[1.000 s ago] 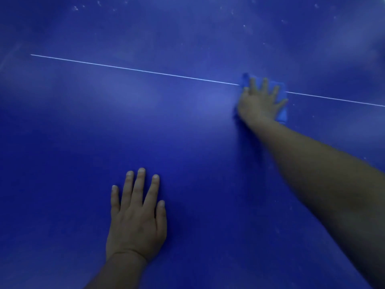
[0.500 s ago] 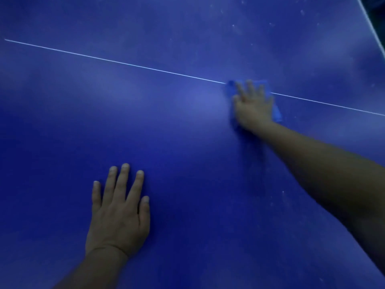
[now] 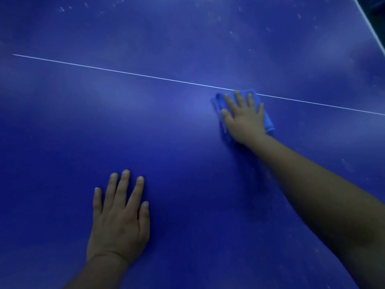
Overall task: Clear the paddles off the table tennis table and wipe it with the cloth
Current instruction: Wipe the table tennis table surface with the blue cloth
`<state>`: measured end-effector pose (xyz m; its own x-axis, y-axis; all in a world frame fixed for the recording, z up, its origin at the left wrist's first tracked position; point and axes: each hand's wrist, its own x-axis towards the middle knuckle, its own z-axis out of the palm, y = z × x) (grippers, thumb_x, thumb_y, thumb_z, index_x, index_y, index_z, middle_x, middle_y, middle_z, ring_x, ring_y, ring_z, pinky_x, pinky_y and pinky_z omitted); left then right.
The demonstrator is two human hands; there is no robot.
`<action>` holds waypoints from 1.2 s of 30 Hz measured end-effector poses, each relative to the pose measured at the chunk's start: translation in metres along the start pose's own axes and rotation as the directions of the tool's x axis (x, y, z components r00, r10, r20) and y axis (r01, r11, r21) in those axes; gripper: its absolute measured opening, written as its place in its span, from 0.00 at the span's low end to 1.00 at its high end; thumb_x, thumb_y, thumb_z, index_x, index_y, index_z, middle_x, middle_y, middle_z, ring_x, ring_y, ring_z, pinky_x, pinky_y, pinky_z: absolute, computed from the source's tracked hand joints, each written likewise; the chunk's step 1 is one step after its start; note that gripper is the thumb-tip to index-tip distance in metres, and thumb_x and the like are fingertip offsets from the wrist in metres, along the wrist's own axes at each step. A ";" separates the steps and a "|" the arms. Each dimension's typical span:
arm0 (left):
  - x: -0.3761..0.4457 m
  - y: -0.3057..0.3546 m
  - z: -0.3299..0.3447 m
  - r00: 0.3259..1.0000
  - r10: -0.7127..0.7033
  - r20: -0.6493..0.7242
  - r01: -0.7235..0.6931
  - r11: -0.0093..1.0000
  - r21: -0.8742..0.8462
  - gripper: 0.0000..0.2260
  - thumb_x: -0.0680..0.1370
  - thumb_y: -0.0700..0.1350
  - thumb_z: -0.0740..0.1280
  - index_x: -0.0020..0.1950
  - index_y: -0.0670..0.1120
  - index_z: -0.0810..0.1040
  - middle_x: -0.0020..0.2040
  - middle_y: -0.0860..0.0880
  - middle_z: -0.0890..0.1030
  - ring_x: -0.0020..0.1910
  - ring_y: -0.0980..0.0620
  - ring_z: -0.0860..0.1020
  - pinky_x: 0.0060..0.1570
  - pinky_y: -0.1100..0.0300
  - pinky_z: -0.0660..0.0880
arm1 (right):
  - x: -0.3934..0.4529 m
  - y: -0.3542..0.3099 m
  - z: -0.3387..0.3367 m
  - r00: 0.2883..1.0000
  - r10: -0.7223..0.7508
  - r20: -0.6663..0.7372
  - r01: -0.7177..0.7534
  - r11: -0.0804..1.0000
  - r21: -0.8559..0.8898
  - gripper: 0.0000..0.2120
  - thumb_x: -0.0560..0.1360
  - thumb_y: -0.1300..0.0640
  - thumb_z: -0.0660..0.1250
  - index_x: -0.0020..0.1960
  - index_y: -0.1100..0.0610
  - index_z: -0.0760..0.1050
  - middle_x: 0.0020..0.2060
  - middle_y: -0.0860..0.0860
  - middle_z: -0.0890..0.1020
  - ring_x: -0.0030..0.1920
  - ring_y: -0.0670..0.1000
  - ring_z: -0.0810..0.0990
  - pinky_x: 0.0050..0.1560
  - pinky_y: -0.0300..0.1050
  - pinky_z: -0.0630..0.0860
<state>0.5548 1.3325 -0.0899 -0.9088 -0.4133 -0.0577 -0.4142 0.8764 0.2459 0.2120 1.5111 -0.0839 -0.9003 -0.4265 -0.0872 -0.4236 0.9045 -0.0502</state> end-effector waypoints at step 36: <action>-0.001 0.002 -0.004 0.998 -0.010 0.059 0.012 0.999 -0.033 0.28 0.81 0.55 0.46 0.78 0.46 0.64 0.80 0.44 0.59 0.81 0.44 0.52 0.77 0.37 0.49 | -0.025 0.050 -0.005 0.994 0.105 0.000 -0.105 0.994 0.011 0.26 0.83 0.42 0.49 0.81 0.40 0.52 0.82 0.48 0.53 0.81 0.58 0.48 0.75 0.70 0.47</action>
<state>0.5555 1.3336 -0.0858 -0.9061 -0.4064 -0.1176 -0.4230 0.8628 0.2768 0.2132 1.5671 -0.0789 -0.9400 -0.3288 -0.0916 -0.3252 0.9442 -0.0520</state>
